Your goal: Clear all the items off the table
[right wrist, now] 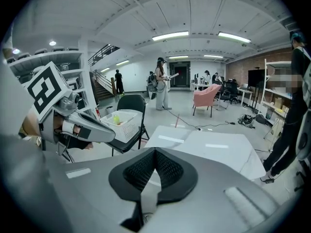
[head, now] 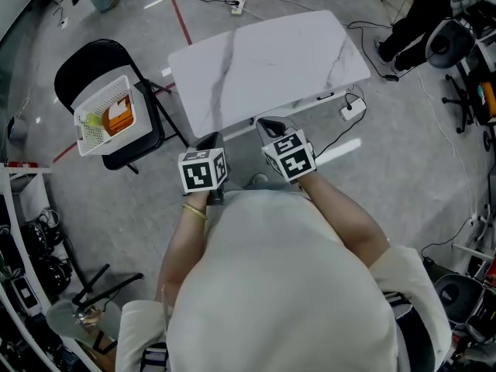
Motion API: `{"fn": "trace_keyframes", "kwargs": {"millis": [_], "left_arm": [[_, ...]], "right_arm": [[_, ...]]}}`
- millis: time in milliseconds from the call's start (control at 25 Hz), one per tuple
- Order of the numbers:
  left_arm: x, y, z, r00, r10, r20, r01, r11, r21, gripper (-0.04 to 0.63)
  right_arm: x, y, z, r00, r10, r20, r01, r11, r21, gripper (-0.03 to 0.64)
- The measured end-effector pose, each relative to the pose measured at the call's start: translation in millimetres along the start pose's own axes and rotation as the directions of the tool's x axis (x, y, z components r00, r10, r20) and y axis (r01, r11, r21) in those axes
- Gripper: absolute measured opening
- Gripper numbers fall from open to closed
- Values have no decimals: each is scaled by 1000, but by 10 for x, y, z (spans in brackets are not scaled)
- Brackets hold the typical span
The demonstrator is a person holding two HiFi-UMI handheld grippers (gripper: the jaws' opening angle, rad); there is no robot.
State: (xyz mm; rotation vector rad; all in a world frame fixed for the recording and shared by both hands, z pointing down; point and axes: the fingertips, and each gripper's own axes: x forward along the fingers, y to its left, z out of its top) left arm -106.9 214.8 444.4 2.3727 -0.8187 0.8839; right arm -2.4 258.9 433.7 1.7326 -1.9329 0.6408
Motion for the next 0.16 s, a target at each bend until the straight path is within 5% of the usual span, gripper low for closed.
{"fn": "trace_keyframes", "kwargs": {"millis": [160], "left_arm": [[9,19,-7,1000,-3,0,3,1000,-4,9]], "right_arm": [[26,-14,-8,1000,0,-1,0,1000,7,-2]]}}
